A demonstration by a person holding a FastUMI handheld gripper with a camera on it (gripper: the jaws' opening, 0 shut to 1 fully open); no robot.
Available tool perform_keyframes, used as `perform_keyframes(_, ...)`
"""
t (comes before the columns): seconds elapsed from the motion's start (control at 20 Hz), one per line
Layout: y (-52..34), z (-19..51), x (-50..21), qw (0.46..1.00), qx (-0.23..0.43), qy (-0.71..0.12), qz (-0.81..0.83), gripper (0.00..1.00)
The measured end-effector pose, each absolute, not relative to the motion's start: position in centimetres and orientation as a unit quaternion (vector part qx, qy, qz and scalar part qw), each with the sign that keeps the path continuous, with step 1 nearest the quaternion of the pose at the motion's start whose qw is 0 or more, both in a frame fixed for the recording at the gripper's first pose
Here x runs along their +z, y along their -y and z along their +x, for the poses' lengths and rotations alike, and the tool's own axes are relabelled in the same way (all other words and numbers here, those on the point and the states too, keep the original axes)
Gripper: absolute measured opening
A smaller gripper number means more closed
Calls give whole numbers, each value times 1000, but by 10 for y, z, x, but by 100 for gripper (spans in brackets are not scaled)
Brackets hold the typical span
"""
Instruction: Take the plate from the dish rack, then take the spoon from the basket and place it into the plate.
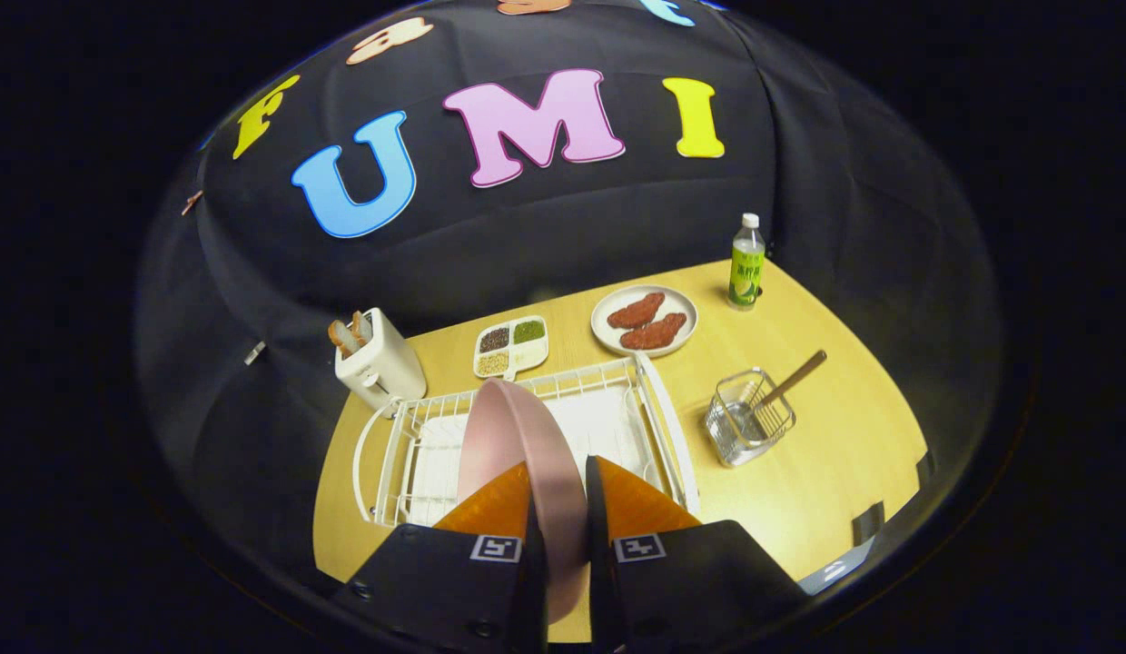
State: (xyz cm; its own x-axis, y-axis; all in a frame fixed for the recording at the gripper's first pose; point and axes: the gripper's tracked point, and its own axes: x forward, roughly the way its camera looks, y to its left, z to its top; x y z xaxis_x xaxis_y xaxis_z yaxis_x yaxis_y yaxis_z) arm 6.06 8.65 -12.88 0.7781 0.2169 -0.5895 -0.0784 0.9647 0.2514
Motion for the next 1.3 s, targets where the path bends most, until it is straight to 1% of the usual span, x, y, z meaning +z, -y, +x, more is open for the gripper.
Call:
perform_keyframes(0.2, -71, 12, -168, 910, 114, -373, 143, 22)
perform_keyframes(0.5, -54, -26, -228, 879, 176, -417, 148, 22)
perform_keyframes(0.75, -35, -16, -283, 859, 196, -450, 145, 22)
perform_keyframes(1.0, -22, -6, -310, 842, 206, -469, 169, 24)
perform_keyframes(1.15, -3, -6, -327, 850, 198, -470, 133, 29)
perform_keyframes(1.25, 2, -7, -328, 852, 201, -463, 138, 50)
perform_keyframes(1.3, 6, -4, -325, 855, 203, -457, 138, 64)
